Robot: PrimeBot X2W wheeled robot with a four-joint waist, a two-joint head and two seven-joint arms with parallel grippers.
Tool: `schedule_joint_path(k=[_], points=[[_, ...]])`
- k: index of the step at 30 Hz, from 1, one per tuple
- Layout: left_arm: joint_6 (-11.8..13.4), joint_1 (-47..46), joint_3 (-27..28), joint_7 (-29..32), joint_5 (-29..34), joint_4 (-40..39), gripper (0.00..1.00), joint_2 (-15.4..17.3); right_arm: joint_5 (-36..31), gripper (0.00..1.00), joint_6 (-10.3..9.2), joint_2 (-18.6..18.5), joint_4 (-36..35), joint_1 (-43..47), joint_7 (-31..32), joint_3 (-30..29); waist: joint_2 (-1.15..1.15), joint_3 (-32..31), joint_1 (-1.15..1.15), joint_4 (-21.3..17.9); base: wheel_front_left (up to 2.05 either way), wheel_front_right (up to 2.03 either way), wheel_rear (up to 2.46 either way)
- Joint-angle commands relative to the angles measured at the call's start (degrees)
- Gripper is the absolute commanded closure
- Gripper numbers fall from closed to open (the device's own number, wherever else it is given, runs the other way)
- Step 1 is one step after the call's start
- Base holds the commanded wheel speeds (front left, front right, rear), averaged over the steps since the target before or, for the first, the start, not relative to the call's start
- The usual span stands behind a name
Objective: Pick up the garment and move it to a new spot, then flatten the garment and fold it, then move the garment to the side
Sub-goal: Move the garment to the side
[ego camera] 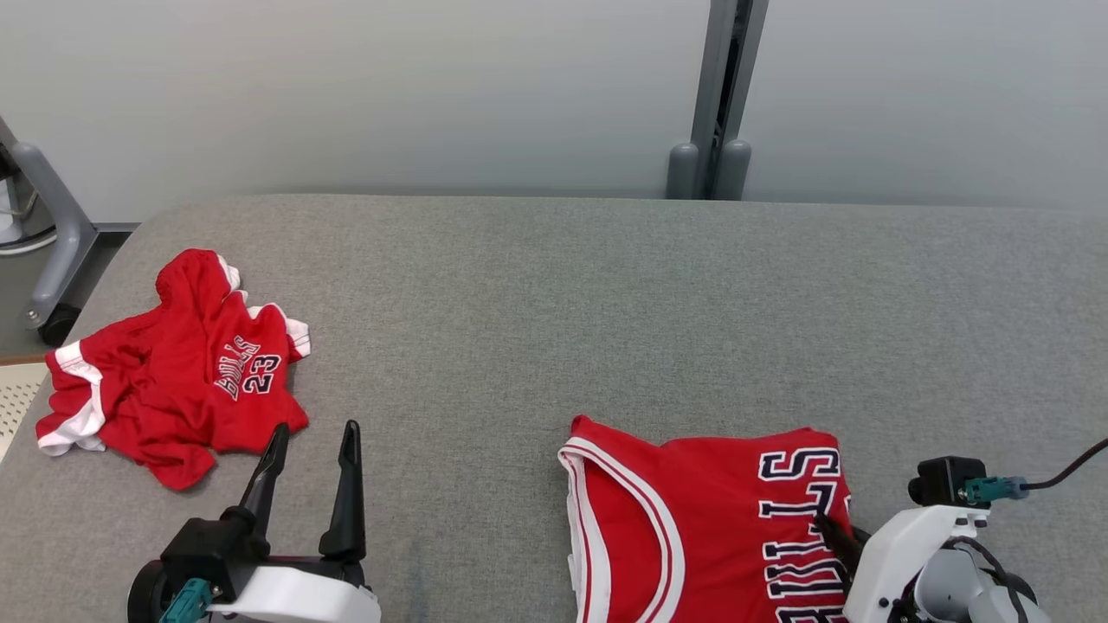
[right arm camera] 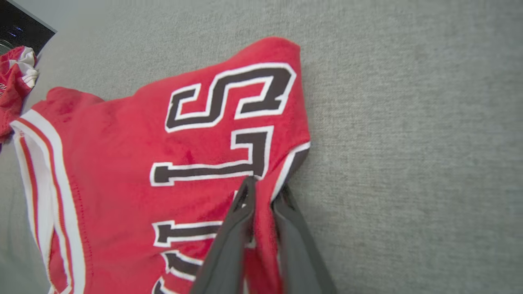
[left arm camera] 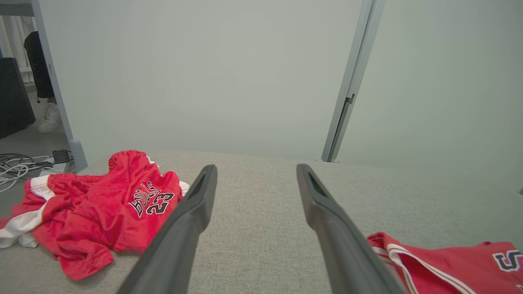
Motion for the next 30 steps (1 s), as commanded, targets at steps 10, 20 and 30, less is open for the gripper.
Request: schedule_joint_path(k=[10, 20, 30], points=[[-0.7, -2.4, -1.3, -0.2, 0.0, -1.2, 0.0, -0.3, 0.2, 1.0, 0.0, -2.8, -1.5, -5.5, -7.2, 3.5, 0.0, 0.5, 0.0, -5.8, 0.0, 0.0, 0.0], [-1.3, -5.5, -2.6, 0.1, 0.7, -2.1, 0.0, -0.2, 0.1, 1.0, 0.0, -4.8, -2.0, -16.6, -11.7, 9.3, 0.0, 5.5, 0.0, -17.8, 0.0, 0.0, 0.0], [-2.3, -12.4, -3.8, 3.2, 3.0, -4.7, 0.0, 2.8, 4.8, 1.0, 0.01, -7.5, 4.3, -32.8, -18.7, 11.2, 0.0, 18.0, 0.0, -23.3, 0.0, 0.0, 0.0]])
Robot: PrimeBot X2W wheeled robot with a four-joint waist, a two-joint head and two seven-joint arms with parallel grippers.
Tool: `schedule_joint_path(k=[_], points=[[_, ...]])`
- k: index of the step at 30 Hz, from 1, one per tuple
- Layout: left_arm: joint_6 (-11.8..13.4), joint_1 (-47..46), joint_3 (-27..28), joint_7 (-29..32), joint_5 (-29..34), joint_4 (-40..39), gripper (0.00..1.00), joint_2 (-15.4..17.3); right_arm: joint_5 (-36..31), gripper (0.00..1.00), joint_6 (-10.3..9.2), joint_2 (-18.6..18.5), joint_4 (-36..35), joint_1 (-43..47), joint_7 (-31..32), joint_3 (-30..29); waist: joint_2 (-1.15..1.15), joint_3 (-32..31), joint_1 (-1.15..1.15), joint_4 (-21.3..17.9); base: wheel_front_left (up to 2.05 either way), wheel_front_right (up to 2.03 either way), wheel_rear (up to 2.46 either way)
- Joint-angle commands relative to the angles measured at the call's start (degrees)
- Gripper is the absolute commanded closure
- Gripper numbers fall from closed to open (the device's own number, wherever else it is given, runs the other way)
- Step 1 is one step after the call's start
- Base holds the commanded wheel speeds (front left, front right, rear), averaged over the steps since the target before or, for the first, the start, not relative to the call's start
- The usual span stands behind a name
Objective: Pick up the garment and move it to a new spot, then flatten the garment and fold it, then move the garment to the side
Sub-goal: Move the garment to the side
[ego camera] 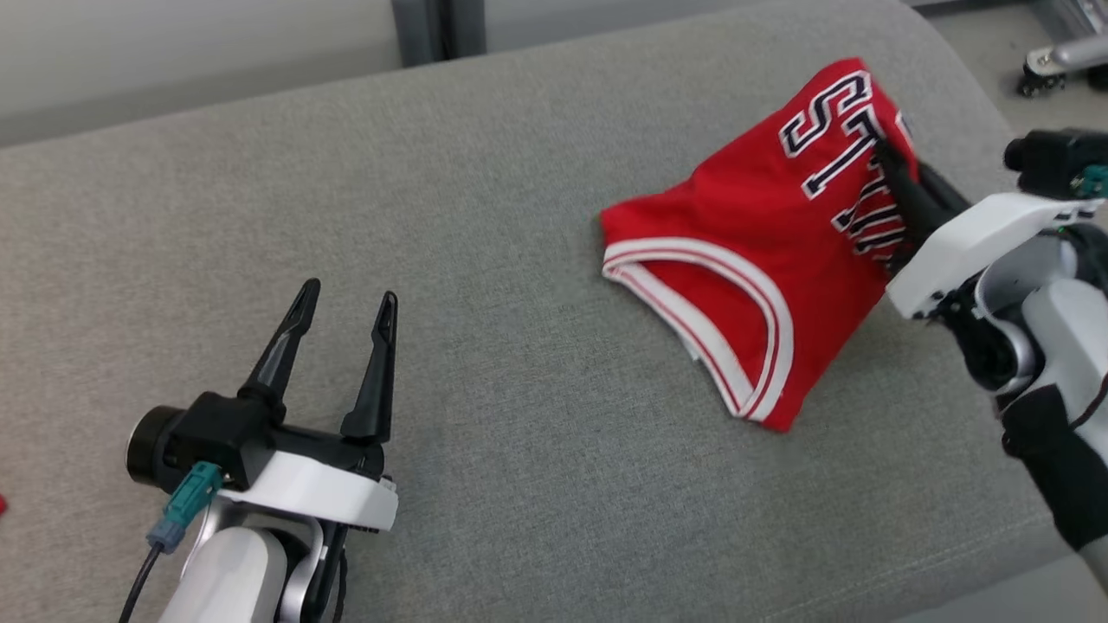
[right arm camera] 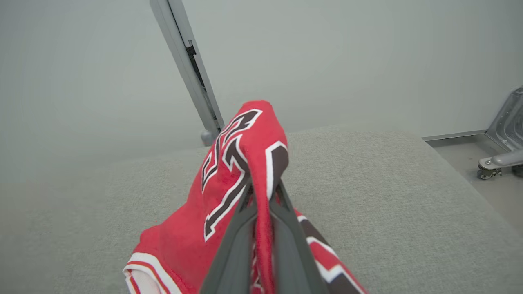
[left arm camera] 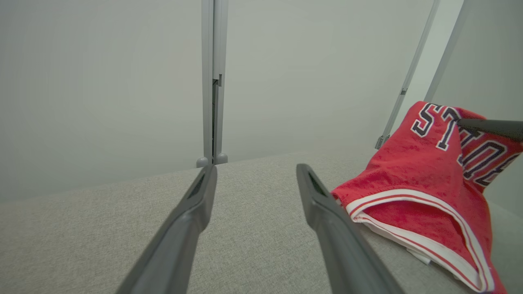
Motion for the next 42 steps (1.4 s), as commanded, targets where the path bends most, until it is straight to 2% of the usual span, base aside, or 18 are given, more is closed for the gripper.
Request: schedule_joint_path(k=[1, 10, 15, 16, 17, 18, 19, 20, 29, 36, 42], points=[[-0.1, -1.3, 0.1, 0.4, 0.6, -0.4, 0.0, 0.8, 0.4, 1.0, 0.01, -0.7, 1.5, -2.0, -1.1, -0.3, 0.0, 5.5, 0.0, -2.8, 0.0, 0.0, 0.0], [-0.3, -3.9, -0.2, 2.3, 1.1, -2.5, 0.0, 2.2, 1.9, 1.0, 0.0, -4.4, 13.9, -9.6, -4.8, -2.7, 0.0, 10.3, 0.0, -3.1, 0.0, 0.0, 0.0], [-0.1, -4.0, -0.2, 2.9, 1.1, -3.2, 0.0, 2.8, 1.4, 1.0, 0.01, -3.8, 16.7, -11.2, -5.6, -1.8, 0.0, 11.3, 0.0, -3.1, 0.0, 0.0, 0.0], [0.0, -4.2, -0.2, 2.9, 1.1, -3.4, 0.0, 2.9, 1.1, 0.95, -0.02, -4.2, 18.4, -12.0, -6.4, -1.8, 0.0, 11.5, 0.0, -3.0, 0.0, 0.0, 0.0], [0.1, -4.3, -0.3, 3.0, 1.1, -3.4, 0.0, 2.8, 1.1, 0.8, -0.01, -3.9, 19.2, -12.2, -6.8, -1.8, 0.0, 11.4, 0.0, -3.0, 0.0, 0.0, 0.0], [0.1, -4.4, -0.4, 3.1, 1.1, -3.5, 0.0, 2.7, 1.0, 0.44, 0.0, -3.4, 20.0, -12.4, -7.2, -1.7, 0.0, 11.3, 0.0, -2.9, 0.0, 0.0, 0.0], [0.1, -4.4, -0.4, 3.1, 1.1, -3.5, 0.0, 2.7, 1.0, 0.44, 0.0, -3.4, 20.0, -12.4, -7.2, -1.7, 0.0, 11.3, 0.0, -2.9, 0.0, 0.0, 0.0], [0.2, -4.5, -0.6, 3.0, 1.2, -3.4, 0.0, 2.6, 0.8, 0.0, 0.0, -3.1, 20.4, -12.6, -7.6, -1.4, 0.0, 11.1, 0.0, -2.7, 0.0, 0.0, 0.0], [0.7, -2.6, -0.6, 0.8, -0.3, -1.2, 0.0, 1.4, -0.8, 0.0, 0.0, -4.4, 20.7, -11.2, -11.5, 0.5, 0.0, 4.8, 0.0, -0.4, 0.0, 0.0, 0.0], [1.6, 1.0, 1.2, -1.5, -2.4, 1.1, 0.0, 0.7, -2.4, 0.0, 0.0, -8.3, 12.8, -5.5, -12.8, 0.5, 0.0, -5.3, 0.0, 3.5, 0.0, 0.0, 0.0], [2.2, 4.1, 2.8, -2.1, -4.0, 1.6, 0.0, 1.2, -4.1, 0.0, 0.0, -9.7, 3.8, 3.6, -12.9, -3.4, 0.0, -10.8, 0.0, 6.8, 0.0, 0.0, 0.0]])
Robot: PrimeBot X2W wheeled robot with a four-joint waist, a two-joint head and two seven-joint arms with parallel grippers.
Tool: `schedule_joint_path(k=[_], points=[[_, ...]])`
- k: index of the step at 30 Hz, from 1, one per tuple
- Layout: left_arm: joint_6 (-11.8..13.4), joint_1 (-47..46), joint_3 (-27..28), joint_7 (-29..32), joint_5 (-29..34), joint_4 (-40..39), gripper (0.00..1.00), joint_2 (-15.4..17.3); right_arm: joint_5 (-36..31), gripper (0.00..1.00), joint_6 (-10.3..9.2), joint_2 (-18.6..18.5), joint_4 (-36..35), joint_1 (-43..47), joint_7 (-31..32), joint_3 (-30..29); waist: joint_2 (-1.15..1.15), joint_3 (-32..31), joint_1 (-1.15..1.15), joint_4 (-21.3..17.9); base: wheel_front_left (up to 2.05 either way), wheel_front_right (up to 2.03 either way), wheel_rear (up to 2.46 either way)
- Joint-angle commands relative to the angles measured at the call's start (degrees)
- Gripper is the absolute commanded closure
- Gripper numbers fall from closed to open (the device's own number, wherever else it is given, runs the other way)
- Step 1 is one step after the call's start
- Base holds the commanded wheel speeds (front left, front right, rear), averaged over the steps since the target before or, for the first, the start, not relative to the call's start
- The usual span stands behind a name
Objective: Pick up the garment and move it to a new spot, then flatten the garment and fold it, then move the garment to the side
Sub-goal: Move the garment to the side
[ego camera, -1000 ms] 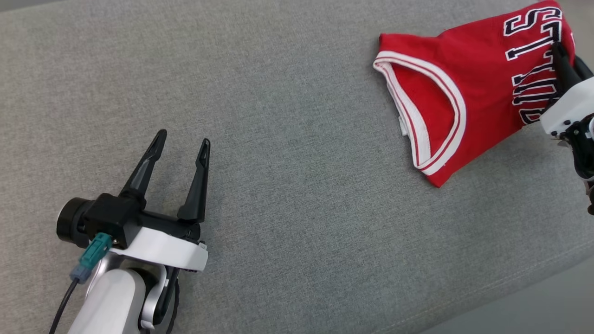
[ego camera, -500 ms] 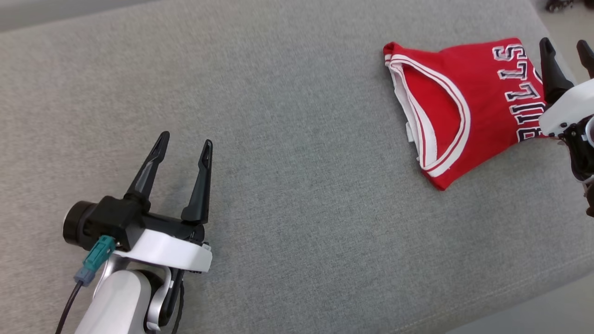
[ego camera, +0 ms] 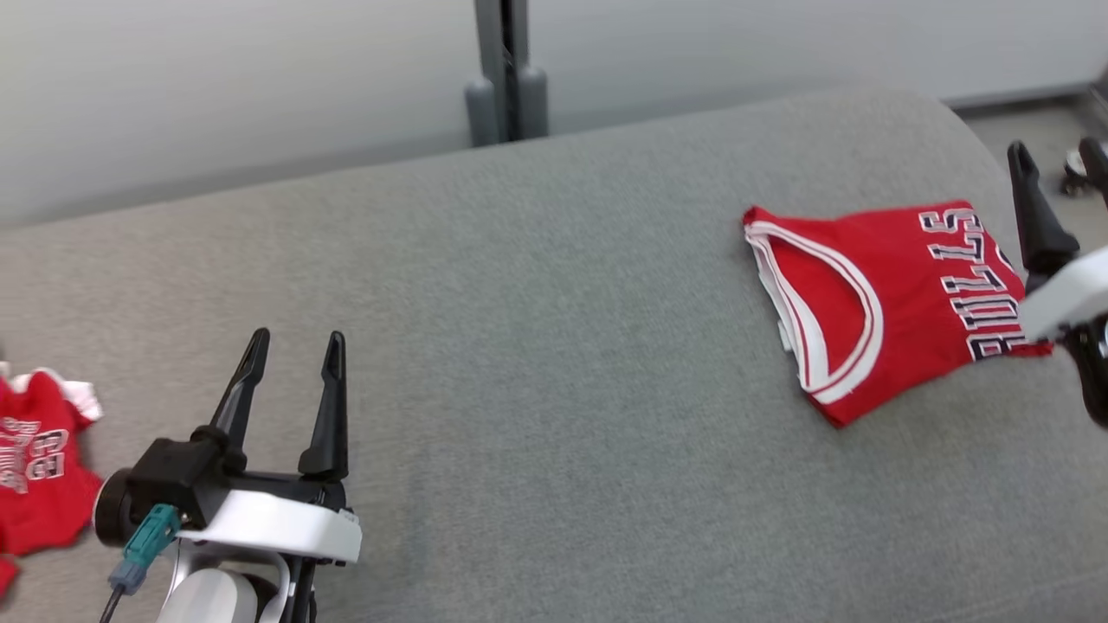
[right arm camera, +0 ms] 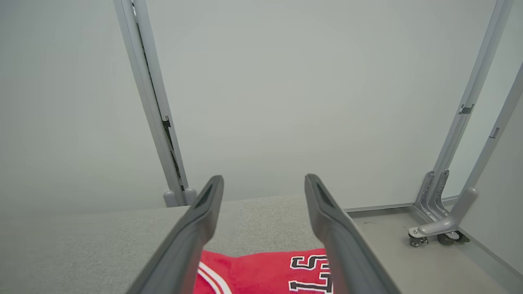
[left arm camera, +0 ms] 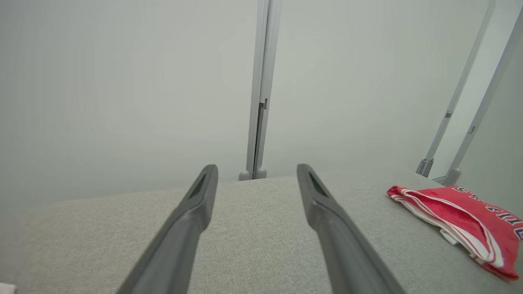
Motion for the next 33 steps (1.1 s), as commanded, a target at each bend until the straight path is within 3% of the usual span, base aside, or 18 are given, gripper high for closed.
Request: schedule_joint_path(k=[1, 7, 13, 17, 26, 33], points=[[0.5, 1.0, 0.6, -0.3, -0.6, -0.2, 0.0, 0.2, -1.0, 0.0, -0.01, -0.6, -2.7, 3.7, -0.3, -1.6, 0.0, -4.1, 0.0, 3.6, 0.0, 0.0, 0.0], [1.4, 4.3, 1.1, -0.1, -1.6, -0.1, 0.0, -0.2, -4.9, 0.0, -0.01, 0.8, -16.7, 17.8, -0.3, -9.9, 0.0, -7.5, 0.0, 6.3, 0.0, 0.0, 0.0], [2.6, 7.6, 1.5, -0.8, -2.1, 0.3, 0.0, -0.8, -10.8, 0.0, -0.01, 5.1, -29.5, 31.9, 0.0, -17.8, 0.0, -8.8, 0.0, 8.4, 0.0, 0.0, 0.0], [2.8, 9.5, 1.9, -1.4, -2.0, 0.9, 0.0, -1.4, -14.5, 0.0, -0.02, 7.6, -36.6, 38.7, 0.5, -19.0, 0.0, -9.1, 0.0, 9.3, 0.0, 0.0, 0.0], [2.9, 11.0, 2.3, -1.9, -0.8, 3.0, 0.0, -2.2, -17.9, 0.0, -0.01, 12.8, -41.7, 46.4, 0.9, -21.4, 0.0, -9.5, 0.0, 10.0, 0.0, 0.0, 0.0], [2.3, 10.8, 2.9, -2.0, 0.0, 3.4, 0.0, -2.7, -18.8, 0.0, -0.01, 14.3, -43.1, 47.4, 1.8, -21.9, 0.0, -9.2, 0.0, 10.0, 0.0, 0.0, 0.0]])
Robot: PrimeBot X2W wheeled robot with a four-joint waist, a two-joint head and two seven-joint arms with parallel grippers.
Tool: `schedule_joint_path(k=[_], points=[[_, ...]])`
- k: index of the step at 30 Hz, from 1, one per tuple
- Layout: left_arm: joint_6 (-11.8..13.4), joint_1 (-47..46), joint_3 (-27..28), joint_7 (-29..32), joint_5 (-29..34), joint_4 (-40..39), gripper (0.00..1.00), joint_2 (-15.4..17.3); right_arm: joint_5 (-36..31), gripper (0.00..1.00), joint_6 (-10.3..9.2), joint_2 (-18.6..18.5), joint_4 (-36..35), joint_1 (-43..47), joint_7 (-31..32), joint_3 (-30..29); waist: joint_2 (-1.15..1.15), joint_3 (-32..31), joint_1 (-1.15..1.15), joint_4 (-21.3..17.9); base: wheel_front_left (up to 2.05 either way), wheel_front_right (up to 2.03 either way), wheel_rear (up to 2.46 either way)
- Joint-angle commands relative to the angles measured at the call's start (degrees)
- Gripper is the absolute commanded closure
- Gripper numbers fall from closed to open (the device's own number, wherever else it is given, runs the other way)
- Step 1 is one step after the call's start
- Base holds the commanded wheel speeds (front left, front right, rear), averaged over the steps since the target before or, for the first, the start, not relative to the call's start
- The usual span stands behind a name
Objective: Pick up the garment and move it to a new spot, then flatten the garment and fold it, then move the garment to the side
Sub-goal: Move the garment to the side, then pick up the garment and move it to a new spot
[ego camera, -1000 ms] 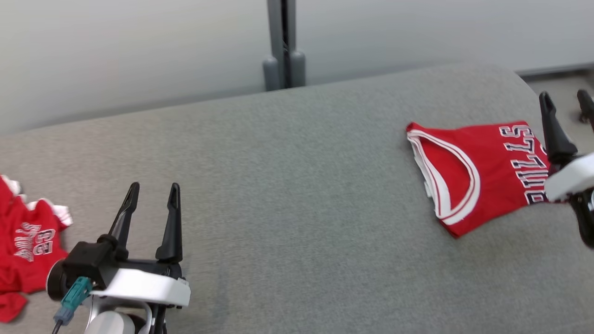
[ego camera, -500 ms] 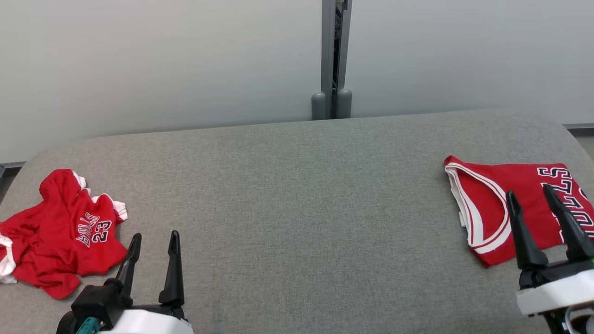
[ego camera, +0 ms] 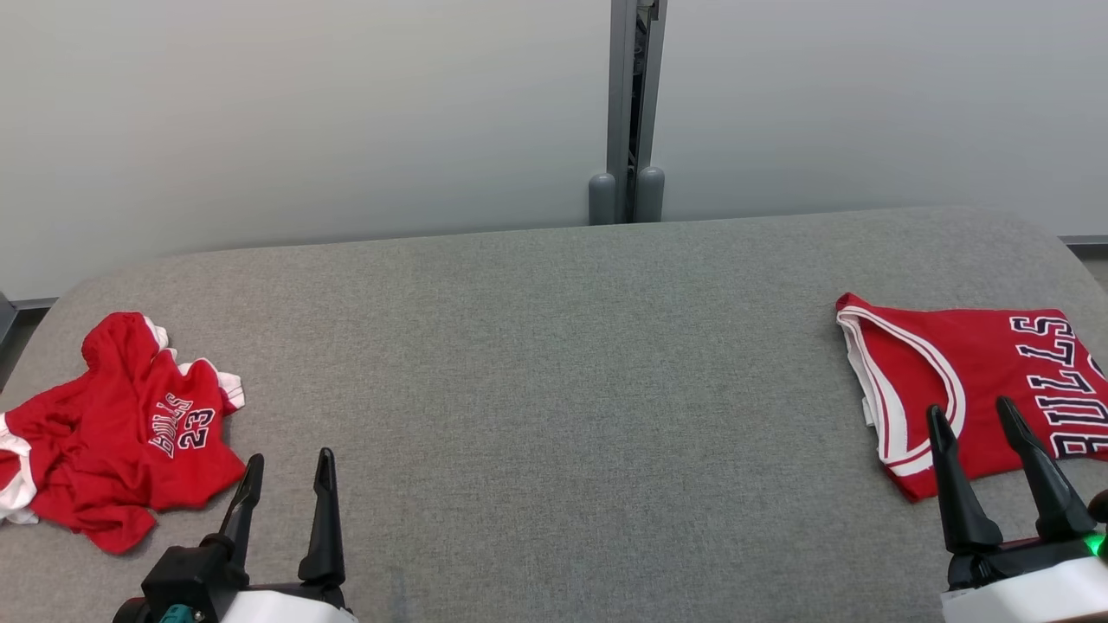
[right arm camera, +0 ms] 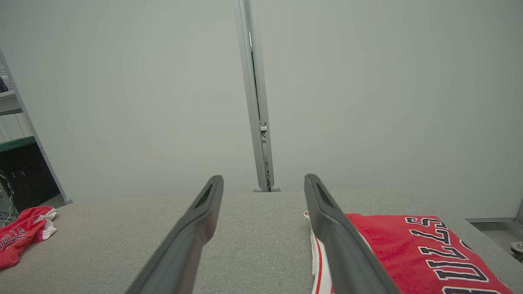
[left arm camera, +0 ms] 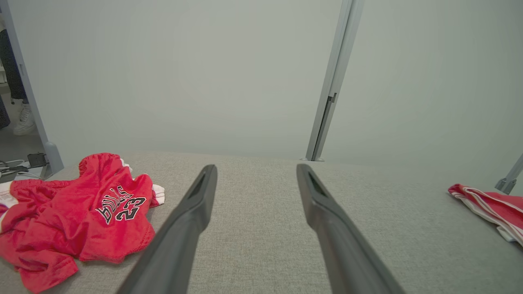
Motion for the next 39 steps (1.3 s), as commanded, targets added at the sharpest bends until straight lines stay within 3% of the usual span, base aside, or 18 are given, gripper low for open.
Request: schedule_joint_path(k=[1, 18, 39], points=[[-0.2, -0.1, 0.4, -0.3, 0.4, 0.0, 0.0, 0.2, -0.1, 0.0, -0.01, 0.0, -0.4, 0.3, 0.2, -0.2, 0.0, 0.0, 0.0, 0.0, 0.0, 0.0, 0.0], [-1.7, -1.1, 0.8, -0.3, 1.8, 0.7, 0.0, -0.8, -0.2, 0.0, -0.01, 0.7, -0.7, 0.5, 1.5, -0.5, 0.0, 0.4, 0.0, 0.7, 0.0, 0.0, 0.0], [-0.6, -2.8, 1.2, 0.8, 1.4, 1.0, 0.0, 0.7, 0.6, 0.0, -0.01, 1.5, 1.3, -1.1, 1.0, 2.7, 0.0, 1.8, 0.0, 19.6, 0.0, 0.0, 0.0]])
